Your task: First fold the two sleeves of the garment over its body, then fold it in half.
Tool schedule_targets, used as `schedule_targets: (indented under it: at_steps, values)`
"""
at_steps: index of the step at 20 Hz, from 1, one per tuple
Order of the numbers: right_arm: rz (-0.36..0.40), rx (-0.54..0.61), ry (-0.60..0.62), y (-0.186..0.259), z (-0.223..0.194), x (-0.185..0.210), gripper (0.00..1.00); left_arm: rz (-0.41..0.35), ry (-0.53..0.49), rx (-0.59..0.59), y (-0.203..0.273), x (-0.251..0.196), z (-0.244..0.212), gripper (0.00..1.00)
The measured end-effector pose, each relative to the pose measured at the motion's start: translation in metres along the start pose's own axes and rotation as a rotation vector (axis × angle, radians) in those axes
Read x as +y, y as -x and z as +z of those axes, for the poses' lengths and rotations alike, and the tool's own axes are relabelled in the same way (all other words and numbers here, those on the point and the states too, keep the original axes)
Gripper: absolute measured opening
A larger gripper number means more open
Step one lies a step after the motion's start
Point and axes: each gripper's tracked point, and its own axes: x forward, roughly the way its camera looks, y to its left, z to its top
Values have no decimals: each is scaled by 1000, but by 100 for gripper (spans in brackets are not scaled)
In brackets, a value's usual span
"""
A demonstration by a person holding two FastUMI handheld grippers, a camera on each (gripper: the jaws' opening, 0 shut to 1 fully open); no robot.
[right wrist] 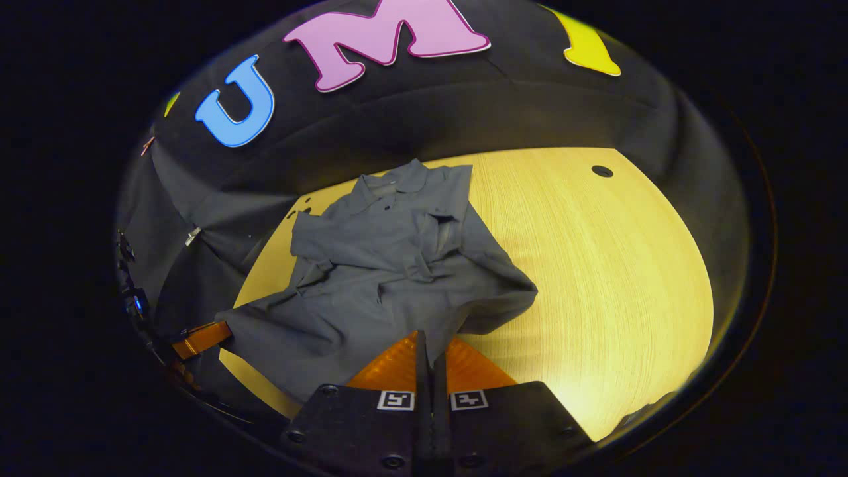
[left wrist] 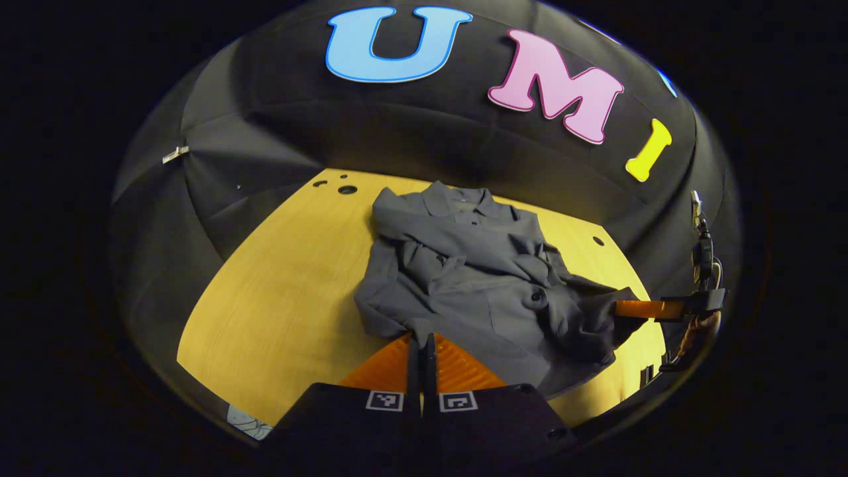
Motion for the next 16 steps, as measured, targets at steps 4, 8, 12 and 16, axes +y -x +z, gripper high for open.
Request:
schedule_targets:
  at_steps: [4,8,12,16]
  values:
    - [23,-60,-9,-10,38,6,5,-16,-5,-62,-5,-5,41,5]
    - [32,-140,-10,-22,84,9,5,-23,-10,-127,-19,-1,87,5]
    - [27,-195,38,-40,123,6,5,-24,-18,-190,-44,0,134,5]
    - [32,-236,43,-66,158,6,5,-38,17,-219,-77,-6,170,5]
